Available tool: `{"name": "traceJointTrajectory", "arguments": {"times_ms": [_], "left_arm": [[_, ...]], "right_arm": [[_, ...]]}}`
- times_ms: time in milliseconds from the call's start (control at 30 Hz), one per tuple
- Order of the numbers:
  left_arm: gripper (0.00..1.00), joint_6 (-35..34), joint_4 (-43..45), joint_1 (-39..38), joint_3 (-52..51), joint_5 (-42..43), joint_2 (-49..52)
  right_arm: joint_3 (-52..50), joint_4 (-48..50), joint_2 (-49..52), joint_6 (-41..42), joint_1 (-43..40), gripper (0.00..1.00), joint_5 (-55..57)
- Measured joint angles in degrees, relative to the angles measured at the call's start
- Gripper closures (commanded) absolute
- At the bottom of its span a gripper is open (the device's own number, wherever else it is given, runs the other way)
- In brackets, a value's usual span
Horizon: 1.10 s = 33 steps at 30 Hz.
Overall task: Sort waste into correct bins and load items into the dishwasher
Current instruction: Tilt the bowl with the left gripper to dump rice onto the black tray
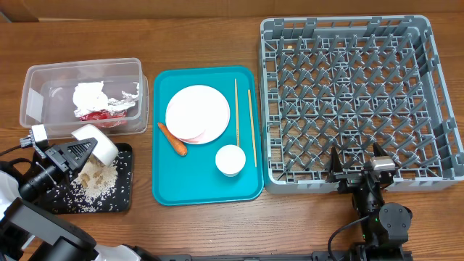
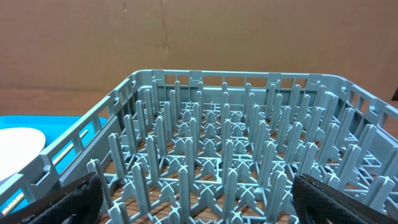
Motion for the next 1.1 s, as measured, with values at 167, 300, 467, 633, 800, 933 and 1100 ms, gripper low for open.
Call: {"name": "traceJointTrajectory", "arguments": {"times_ms": [167, 300, 467, 633, 800, 933, 1100], "left_arm": [[0.96, 1.2, -1.5, 0.3, 0.0, 1.0, 0.0], [0.96, 2.5, -4.5, 2.7, 0.0, 1.5, 0.0], [0.96, 6.8, -11.5, 9.0, 0.0, 2.8, 0.0], [0.96, 12.8, -16.2, 15.5, -0.1, 4.0, 0.0], [0.96, 16.8, -16.4, 17.6, -0.1, 5.1, 0.0], [0.96, 19.8, -16.7, 17.6, -0.1, 6.0, 0.0], [0.96, 24.2, -20.3, 17.6, -0.1, 7.0, 0.0]], "right_arm": [[0.0, 0.0, 0.0, 0.0, 0.0, 0.00, 0.0], [0.0, 0.0, 0.0, 0.0, 0.0, 0.00, 0.0], [0.0, 0.0, 0.0, 0.0, 0.0, 0.00, 0.0], [0.0, 0.0, 0.0, 0.0, 0.0, 0.00, 0.0], [0.0, 0.0, 0.0, 0.0, 0.0, 0.00, 0.0], [0.0, 0.0, 0.0, 0.0, 0.0, 0.00, 0.0], [0.0, -0.1, 0.0, 0.0, 0.0, 0.00, 0.0]]}}
